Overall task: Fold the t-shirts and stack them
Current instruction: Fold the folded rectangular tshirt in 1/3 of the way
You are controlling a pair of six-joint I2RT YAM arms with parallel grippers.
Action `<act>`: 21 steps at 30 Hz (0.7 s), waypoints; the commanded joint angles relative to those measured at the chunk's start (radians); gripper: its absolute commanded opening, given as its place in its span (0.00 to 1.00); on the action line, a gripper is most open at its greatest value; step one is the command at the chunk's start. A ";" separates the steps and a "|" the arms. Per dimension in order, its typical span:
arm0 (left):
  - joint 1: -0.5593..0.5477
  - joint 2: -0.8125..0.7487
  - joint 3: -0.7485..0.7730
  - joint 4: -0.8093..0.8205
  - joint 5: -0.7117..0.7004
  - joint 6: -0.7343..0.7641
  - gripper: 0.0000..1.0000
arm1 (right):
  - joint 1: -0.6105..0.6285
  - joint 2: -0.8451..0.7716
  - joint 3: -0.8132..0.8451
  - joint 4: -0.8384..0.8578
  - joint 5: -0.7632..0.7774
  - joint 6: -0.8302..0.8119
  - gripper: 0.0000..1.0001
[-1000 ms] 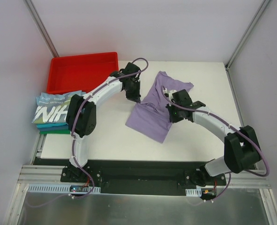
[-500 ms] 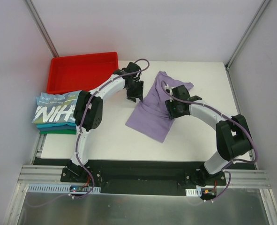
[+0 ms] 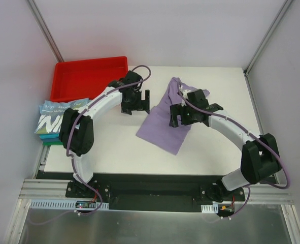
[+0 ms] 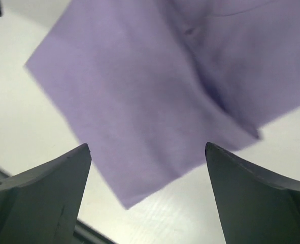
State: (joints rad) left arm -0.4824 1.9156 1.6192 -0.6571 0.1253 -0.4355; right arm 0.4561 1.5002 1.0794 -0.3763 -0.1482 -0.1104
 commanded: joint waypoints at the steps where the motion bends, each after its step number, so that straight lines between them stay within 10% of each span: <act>1: 0.014 -0.138 -0.165 0.051 -0.004 -0.063 0.99 | 0.079 0.043 -0.033 0.108 -0.240 0.075 0.96; 8: -0.013 -0.078 -0.219 0.195 0.295 -0.077 0.99 | 0.050 0.224 0.072 0.113 -0.050 0.092 0.96; 21: -0.130 0.008 -0.367 0.246 0.260 -0.124 0.99 | -0.048 0.232 0.059 0.108 -0.007 0.109 0.96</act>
State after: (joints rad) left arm -0.5842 1.9190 1.3270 -0.4156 0.3866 -0.5159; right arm 0.4358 1.7805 1.1389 -0.2802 -0.1898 -0.0242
